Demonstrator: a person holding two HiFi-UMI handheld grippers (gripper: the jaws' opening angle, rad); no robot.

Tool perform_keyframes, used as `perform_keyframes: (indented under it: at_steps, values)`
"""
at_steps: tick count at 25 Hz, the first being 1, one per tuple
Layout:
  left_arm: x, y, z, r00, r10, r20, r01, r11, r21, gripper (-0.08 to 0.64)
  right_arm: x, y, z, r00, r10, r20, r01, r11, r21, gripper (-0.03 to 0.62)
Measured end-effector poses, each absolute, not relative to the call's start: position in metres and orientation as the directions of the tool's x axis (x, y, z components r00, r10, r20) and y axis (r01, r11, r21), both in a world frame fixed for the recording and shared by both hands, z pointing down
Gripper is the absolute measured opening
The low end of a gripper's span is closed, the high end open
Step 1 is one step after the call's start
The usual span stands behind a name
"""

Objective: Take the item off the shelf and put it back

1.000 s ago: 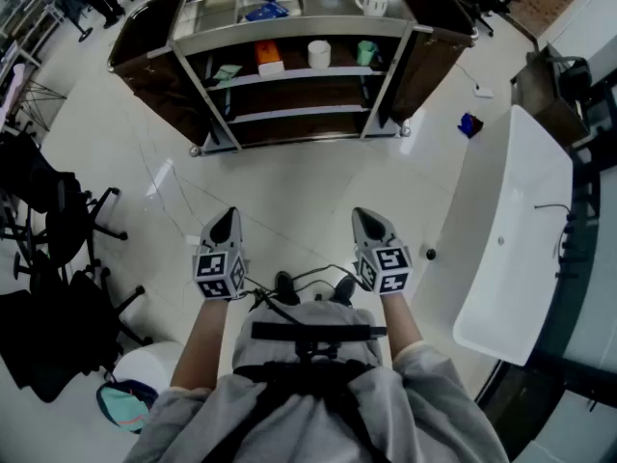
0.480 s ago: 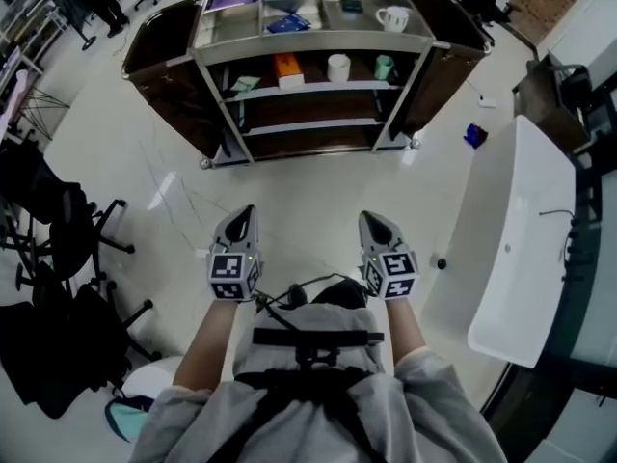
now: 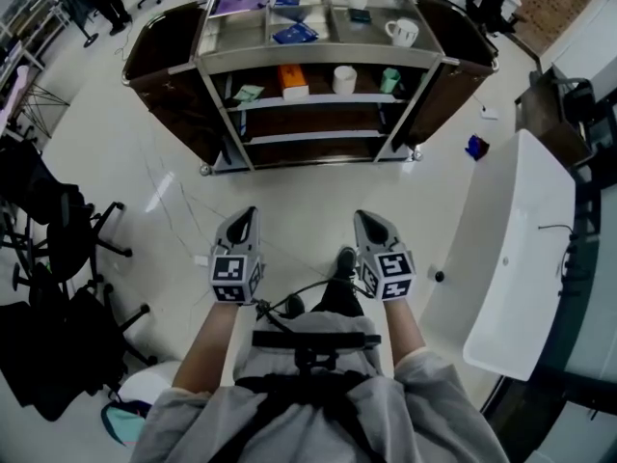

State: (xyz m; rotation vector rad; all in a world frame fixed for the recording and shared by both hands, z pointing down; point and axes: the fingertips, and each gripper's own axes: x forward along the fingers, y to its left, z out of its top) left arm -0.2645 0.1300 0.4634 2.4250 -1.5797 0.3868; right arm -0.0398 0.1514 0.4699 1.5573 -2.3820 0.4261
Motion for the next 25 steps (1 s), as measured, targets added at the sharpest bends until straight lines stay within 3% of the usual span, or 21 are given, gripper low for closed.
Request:
perform_keyframes:
  at_steps: [25]
  values:
    - [-0.154, -0.032, 0.472, 0.182, -0.889, 0.419, -0.983, -0.176, 0.054, 0.008, 0.044, -0.044, 0.482, -0.614, -0.695, 0.375, -0.784, 0.591, -0.189, 0.009]
